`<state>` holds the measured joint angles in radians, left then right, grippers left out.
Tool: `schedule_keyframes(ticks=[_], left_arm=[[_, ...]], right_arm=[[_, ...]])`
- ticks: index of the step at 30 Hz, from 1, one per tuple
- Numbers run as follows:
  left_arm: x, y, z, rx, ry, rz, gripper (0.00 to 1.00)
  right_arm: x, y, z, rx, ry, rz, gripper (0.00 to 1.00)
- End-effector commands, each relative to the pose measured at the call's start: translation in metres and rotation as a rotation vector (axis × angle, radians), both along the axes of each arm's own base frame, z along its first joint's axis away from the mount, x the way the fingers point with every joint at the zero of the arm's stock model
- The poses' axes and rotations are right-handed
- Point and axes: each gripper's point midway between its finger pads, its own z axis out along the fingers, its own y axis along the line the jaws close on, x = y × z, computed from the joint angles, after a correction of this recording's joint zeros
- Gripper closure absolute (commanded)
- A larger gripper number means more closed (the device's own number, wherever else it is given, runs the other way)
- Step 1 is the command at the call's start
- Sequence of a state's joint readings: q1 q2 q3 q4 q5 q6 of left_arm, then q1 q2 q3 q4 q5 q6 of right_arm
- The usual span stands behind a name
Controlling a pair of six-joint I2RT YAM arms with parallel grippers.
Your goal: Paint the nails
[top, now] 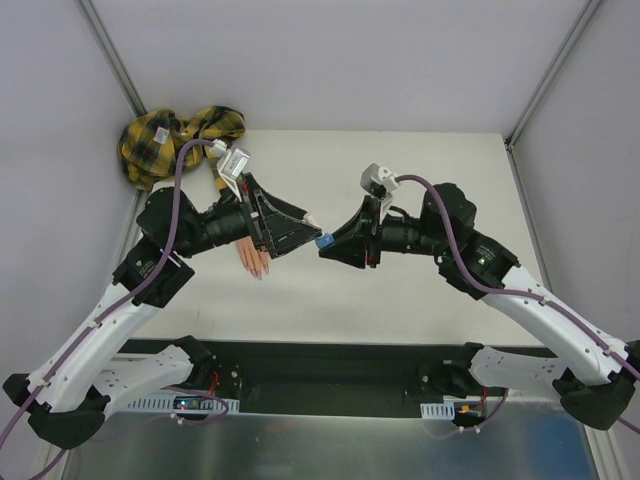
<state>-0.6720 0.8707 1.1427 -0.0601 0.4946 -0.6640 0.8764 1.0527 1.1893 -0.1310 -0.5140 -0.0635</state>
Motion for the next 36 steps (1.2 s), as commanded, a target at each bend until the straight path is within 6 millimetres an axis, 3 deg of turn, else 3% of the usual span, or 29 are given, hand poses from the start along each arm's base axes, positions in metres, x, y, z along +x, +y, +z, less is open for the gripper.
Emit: schedule_keyframes(ticks=[1, 6, 9, 13, 14, 15, 16, 17, 18, 19, 20, 22, 25, 28, 33, 34, 35, 36], left_arm=[[-0.033, -0.002, 0.039, -0.068, -0.163, -0.183, 0.15], [-0.039, -0.002, 0.041, -0.077, -0.171, -0.210, 0.29], [-0.042, -0.003, 0.040, -0.074, -0.166, -0.235, 0.43], [-0.037, -0.005, 0.037, -0.066, -0.162, -0.222, 0.79], [-0.035, -0.005, 0.037, -0.063, -0.170, -0.209, 0.94], [-0.032, -0.005, 0.037, -0.058, -0.169, -0.191, 1.00], [-0.027, -0.004, 0.032, -0.040, -0.147, -0.166, 1.00], [-0.017, -0.002, 0.032, -0.035, -0.144, -0.109, 1.00], [-0.011, -0.001, 0.028, -0.021, -0.123, -0.074, 1.00], [-0.006, 0.001, 0.022, -0.005, -0.096, -0.041, 1.00], [0.009, 0.006, 0.018, 0.003, -0.068, 0.054, 1.00], [0.025, 0.010, 0.009, 0.024, -0.022, 0.147, 1.00], [0.046, 0.015, -0.010, 0.077, 0.055, 0.251, 1.00], [0.046, 0.012, -0.010, 0.075, 0.076, 0.237, 1.00], [0.041, 0.011, -0.012, 0.073, 0.084, 0.217, 1.00], [0.039, 0.012, -0.010, 0.068, 0.073, 0.214, 1.00], [0.038, 0.012, -0.011, 0.069, 0.072, 0.208, 0.99], [0.037, 0.012, -0.009, 0.065, 0.063, 0.205, 0.91]], right_arm=[[-0.051, 0.001, 0.035, 0.140, 0.042, 0.293, 1.00], [-0.046, 0.002, 0.040, 0.174, 0.049, 0.279, 1.00], [-0.041, 0.004, 0.042, 0.181, 0.054, 0.255, 1.00], [-0.028, 0.008, 0.043, 0.182, 0.054, 0.194, 1.00], [-0.026, 0.007, 0.042, 0.180, 0.054, 0.176, 1.00], [-0.022, 0.007, 0.040, 0.172, 0.033, 0.153, 1.00], [-0.006, 0.007, 0.040, 0.167, 0.006, 0.045, 1.00], [-0.012, 0.007, 0.025, 0.085, 0.016, -0.006, 1.00], [0.001, 0.004, 0.028, 0.028, -0.132, -0.112, 1.00], [0.054, -0.028, 0.026, -0.071, -0.209, -0.538, 1.00], [0.041, -0.019, 0.017, -0.165, -0.295, -0.615, 1.00], [0.062, -0.053, 0.033, -0.308, -0.463, -0.940, 1.00], [0.052, -0.024, 0.038, -0.293, -0.497, -0.878, 1.00], [0.045, -0.007, 0.038, -0.261, -0.502, -0.774, 1.00], [0.026, 0.012, 0.035, -0.147, -0.445, -0.542, 1.00], [0.027, 0.007, 0.041, -0.104, -0.426, -0.537, 1.00], [0.025, 0.007, 0.034, -0.106, -0.424, -0.511, 1.00], [0.019, 0.009, 0.034, -0.088, -0.419, -0.468, 1.00]])
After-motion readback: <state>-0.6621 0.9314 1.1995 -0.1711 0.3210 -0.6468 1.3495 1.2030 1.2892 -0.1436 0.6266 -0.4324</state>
